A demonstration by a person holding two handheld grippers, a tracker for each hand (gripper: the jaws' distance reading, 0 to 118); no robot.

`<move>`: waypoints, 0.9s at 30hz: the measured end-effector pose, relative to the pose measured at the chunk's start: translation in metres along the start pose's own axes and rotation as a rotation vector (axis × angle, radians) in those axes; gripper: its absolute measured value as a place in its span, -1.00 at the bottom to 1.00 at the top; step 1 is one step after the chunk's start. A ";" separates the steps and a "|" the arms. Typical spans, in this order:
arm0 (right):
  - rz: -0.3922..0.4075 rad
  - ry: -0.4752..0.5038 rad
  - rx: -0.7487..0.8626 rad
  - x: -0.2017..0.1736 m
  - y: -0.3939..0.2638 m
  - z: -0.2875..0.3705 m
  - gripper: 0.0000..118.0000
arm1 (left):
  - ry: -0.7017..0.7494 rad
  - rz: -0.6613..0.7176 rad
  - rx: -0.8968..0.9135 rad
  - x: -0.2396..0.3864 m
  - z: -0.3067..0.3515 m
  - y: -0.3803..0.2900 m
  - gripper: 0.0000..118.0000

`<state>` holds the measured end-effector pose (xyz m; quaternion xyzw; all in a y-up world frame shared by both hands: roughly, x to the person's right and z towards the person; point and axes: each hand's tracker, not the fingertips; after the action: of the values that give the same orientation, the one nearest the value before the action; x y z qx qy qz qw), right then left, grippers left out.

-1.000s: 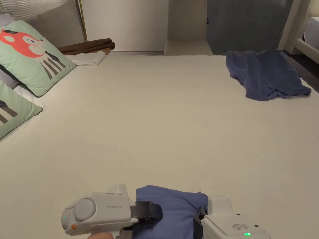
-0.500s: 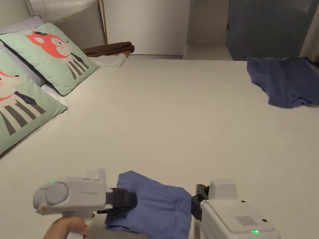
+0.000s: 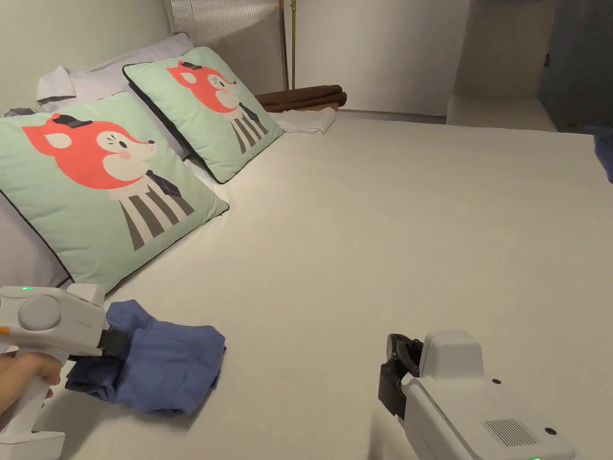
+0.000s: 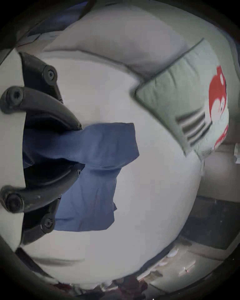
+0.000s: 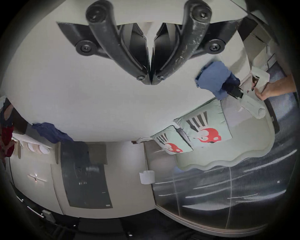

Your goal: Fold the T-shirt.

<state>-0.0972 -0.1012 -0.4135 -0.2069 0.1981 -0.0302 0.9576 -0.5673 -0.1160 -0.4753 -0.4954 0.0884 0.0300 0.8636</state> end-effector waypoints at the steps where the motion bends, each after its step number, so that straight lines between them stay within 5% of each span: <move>1: 0.002 0.002 -0.002 -0.001 0.000 -0.001 -1.00 | 0.010 0.020 -0.008 -0.005 -0.002 0.001 -0.58; 3: 0.005 0.003 -0.006 -0.001 -0.001 -0.002 -1.00 | -0.003 0.032 -0.008 -0.012 -0.002 0.001 -0.49; 7: 0.020 -0.006 -0.009 0.003 0.000 -0.001 -1.00 | 0.031 0.064 0.041 -0.005 0.003 0.000 0.65; 8: 0.020 -0.009 -0.010 0.005 0.002 0.001 -1.00 | 0.028 0.071 0.058 -0.010 0.001 0.003 0.80; 13: 0.006 -0.033 0.029 0.021 0.012 0.022 -1.00 | -0.023 0.096 0.164 0.013 0.041 0.009 0.79; 24: 0.057 -0.196 0.282 0.083 0.072 0.123 -1.00 | -0.012 -0.035 0.810 0.182 0.205 -0.014 0.53; 27: 0.085 -0.255 0.331 0.100 0.084 0.151 -1.00 | -0.044 -0.051 0.941 0.231 0.231 -0.028 0.29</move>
<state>0.0519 0.0193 -0.3585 -0.0406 0.0762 0.0044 0.9963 -0.3081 0.0606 -0.3790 -0.0514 0.0620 -0.0239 0.9965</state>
